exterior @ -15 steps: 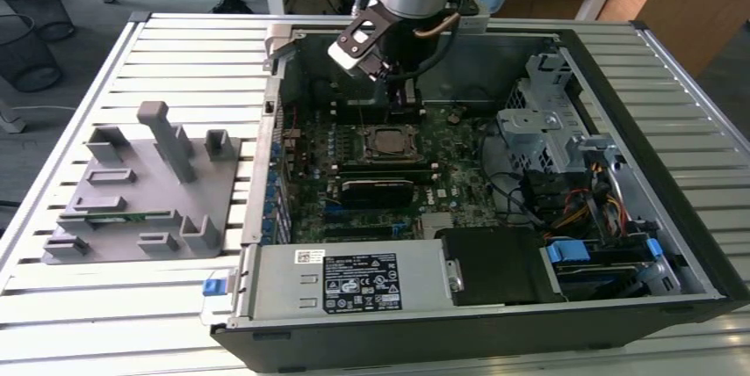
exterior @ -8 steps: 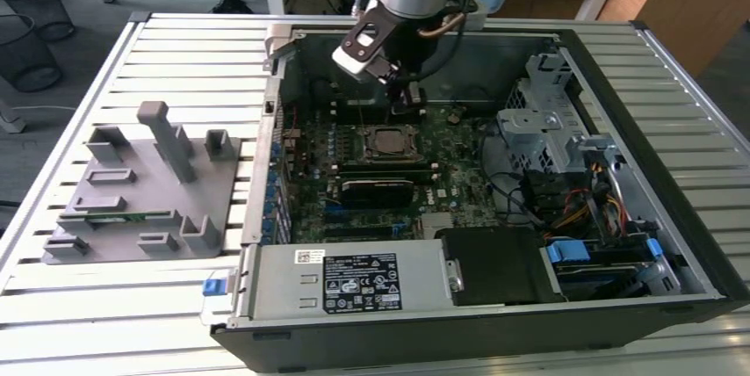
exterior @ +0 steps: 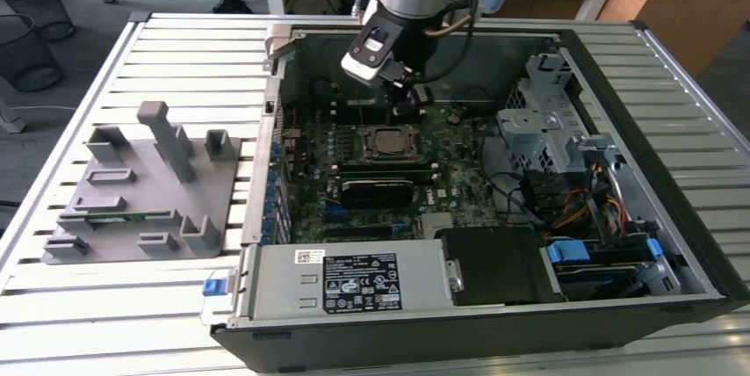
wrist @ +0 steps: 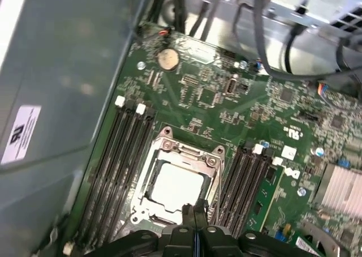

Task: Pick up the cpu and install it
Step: 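Install the first cpu locking lever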

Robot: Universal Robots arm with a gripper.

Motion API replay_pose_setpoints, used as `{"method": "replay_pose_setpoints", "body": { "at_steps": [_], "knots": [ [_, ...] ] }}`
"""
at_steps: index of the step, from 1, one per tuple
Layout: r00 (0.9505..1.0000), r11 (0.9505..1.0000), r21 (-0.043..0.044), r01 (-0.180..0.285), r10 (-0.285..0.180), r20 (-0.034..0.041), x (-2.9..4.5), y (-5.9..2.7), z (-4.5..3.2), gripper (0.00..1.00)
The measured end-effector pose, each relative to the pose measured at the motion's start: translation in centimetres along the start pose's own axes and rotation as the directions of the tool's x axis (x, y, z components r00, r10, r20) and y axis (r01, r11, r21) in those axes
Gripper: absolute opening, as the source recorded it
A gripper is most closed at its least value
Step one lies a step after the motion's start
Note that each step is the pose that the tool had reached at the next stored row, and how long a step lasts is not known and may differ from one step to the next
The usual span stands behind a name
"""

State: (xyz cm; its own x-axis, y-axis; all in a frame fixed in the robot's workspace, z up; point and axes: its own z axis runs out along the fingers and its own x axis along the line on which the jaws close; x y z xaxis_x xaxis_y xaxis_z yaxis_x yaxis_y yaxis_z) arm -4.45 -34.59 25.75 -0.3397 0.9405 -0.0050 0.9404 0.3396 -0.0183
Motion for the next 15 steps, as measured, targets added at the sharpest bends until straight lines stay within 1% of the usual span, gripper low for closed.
{"method": "replay_pose_setpoints", "body": {
  "at_steps": [2, 4, 6, 8, 10, 12, 15],
  "knots": [
    [0.9994, 0.9994, -0.0002, 0.036, -0.036, 0.0006, 0.00, 0.00, 0.01, 0.12],
    [0.9973, 0.9973, -0.0004, 0.073, -0.073, 0.0013, 0.00, 0.00, 0.02, 0.12],
    [0.9941, 0.9941, -0.0004, 0.109, -0.109, 0.0020, 0.00, 0.00, 0.03, 0.12],
    [0.9895, 0.9895, -0.0006, 0.145, -0.145, 0.0027, 0.00, 0.00, 0.04, 0.12],
    [0.9835, 0.9835, -0.0007, 0.181, -0.181, 0.0034, 0.00, 0.00, 0.04, 0.12],
    [0.9762, 0.9762, -0.0007, 0.217, -0.217, 0.0040, 0.00, 0.00, 0.05, 0.12],
    [0.9631, 0.9631, -0.0008, 0.269, -0.269, 0.0050, 0.00, 0.00, 0.08, 0.12]
  ]
}}
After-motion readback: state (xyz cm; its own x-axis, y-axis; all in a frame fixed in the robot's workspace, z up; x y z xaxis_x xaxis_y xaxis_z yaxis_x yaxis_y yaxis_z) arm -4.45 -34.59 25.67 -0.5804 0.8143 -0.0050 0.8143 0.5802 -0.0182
